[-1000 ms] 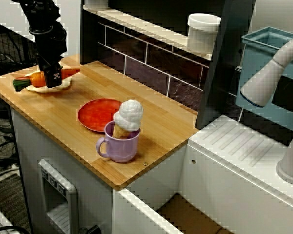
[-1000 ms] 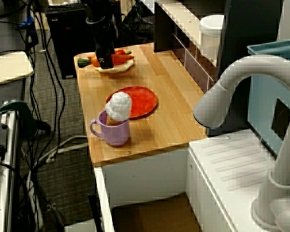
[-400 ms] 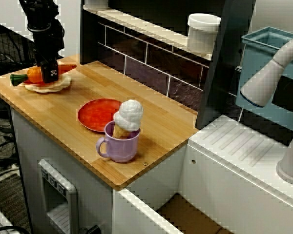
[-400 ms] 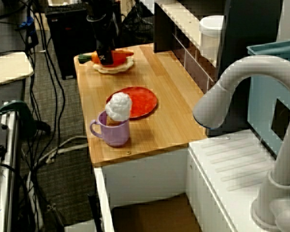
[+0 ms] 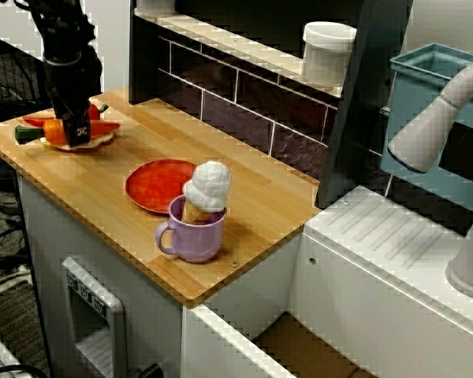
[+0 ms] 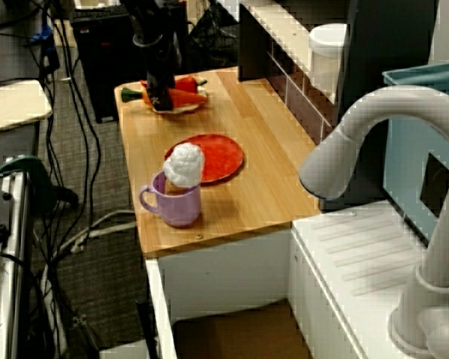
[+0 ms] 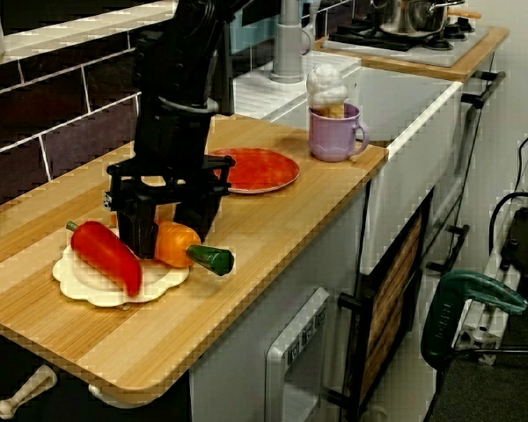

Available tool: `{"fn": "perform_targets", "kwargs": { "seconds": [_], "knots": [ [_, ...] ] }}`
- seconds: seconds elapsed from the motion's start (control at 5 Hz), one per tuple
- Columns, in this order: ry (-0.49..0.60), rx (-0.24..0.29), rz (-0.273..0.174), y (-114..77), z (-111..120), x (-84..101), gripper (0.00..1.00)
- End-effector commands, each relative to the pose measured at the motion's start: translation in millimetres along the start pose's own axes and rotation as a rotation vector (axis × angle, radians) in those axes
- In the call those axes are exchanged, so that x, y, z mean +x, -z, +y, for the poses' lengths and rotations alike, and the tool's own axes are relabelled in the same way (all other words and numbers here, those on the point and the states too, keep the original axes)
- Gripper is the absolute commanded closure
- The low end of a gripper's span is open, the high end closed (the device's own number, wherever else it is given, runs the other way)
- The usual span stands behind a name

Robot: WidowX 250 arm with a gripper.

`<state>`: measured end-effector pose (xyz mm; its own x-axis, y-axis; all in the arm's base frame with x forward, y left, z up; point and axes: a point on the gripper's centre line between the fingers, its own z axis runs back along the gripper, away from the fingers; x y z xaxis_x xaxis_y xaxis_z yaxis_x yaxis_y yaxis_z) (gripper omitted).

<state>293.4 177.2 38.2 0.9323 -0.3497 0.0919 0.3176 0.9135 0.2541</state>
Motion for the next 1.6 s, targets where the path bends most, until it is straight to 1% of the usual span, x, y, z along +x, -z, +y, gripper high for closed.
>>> {"fn": "perform_targets", "kwargs": {
  "seconds": [0.0,0.2,0.8,1.2,1.4],
  "knots": [
    [0.002,0.038,-0.024,-7.6,3.4,-2.8,0.0],
    [-0.014,0.036,-0.018,-6.9,5.9,-0.2,0.0],
    [-0.043,-0.003,-0.008,-16.4,12.5,7.3,0.0],
    [-0.065,-0.024,0.002,-23.4,21.2,15.0,0.0],
    [-0.068,-0.046,-0.002,-33.1,25.4,17.1,0.0]
  ]
}}
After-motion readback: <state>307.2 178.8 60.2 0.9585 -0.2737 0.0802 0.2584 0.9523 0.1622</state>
